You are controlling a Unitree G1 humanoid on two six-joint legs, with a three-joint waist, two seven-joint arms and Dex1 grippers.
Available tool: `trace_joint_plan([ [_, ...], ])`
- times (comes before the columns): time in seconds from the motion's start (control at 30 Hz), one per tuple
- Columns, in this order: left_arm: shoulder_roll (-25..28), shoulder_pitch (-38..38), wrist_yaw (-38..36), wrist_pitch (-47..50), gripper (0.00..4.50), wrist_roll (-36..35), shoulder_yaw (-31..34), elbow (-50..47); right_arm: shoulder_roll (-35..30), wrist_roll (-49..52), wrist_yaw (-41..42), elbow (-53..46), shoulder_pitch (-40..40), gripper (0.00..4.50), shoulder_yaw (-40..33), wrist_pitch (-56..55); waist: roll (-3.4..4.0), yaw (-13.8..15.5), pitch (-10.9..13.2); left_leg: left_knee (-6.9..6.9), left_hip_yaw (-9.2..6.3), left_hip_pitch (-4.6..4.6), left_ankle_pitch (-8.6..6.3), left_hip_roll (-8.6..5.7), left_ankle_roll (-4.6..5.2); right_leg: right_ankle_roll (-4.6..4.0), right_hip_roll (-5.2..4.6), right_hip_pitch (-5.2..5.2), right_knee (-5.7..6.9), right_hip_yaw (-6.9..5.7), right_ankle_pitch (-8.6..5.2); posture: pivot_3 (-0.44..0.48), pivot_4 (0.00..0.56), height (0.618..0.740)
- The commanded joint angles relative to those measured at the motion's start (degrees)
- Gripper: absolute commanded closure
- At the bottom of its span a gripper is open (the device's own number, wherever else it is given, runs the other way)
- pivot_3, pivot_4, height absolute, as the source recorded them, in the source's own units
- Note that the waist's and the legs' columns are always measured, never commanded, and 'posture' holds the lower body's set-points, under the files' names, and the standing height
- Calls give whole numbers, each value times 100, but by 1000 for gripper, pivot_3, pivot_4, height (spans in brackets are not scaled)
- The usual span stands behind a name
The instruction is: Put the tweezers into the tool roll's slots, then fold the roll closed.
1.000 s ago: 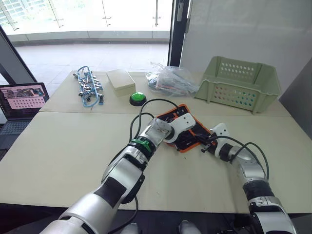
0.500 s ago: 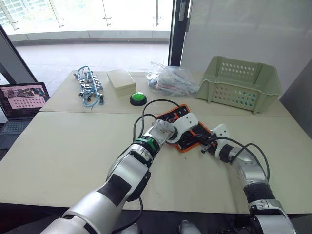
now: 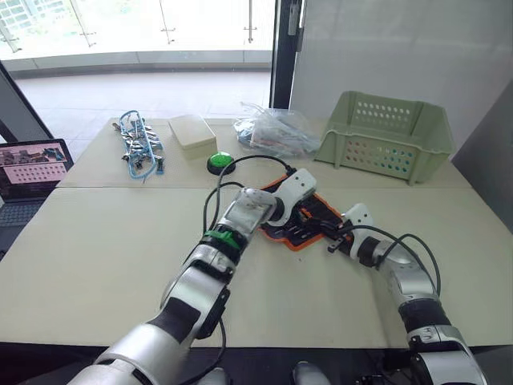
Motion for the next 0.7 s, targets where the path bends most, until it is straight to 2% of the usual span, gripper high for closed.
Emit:
trace_joint_plan([
  [0.03,285,166,178,894,445,-446,485,-1612,-32,-211,-2,338,127,4500,128,121,0,-3,0,1,-1,-1,0,0,-1,-1,0,0,0,0,0,0,150,740],
  [0.13,643,442,417,1413,445,-643,820,-2412,-29,-213,16,423,93,4500,143,84,0,3,-1,9,-2,0,0,0,-1,-1,-1,4,-1,0,1,0,150,740],
  [0.27,812,899,764,2138,445,-1281,1716,-3216,-24,-217,42,488,9,4500,172,68,1,4,-2,9,-2,8,0,1,-1,-1,-1,8,-1,0,1,0,150,740],
  [0.37,902,1432,817,2103,445,-1716,2160,-3720,-11,-211,81,536,-55,4500,181,32,1,-3,-2,9,-2,7,0,2,-1,-2,0,8,1,0,1,0,150,740],
  [0.5,1218,2443,693,1548,445,-1867,2134,-4052,13,-207,122,592,-128,4500,191,-19,0,-9,-4,7,0,10,0,4,-2,-5,0,7,0,3,3,0,150,740],
  [0.7,1477,3287,639,1115,445,-2105,1976,-4335,13,-76,189,308,-175,4500,107,-79,-3,45,-4,7,1,9,1,3,-2,-7,0,8,-4,4,4,0,150,740],
])
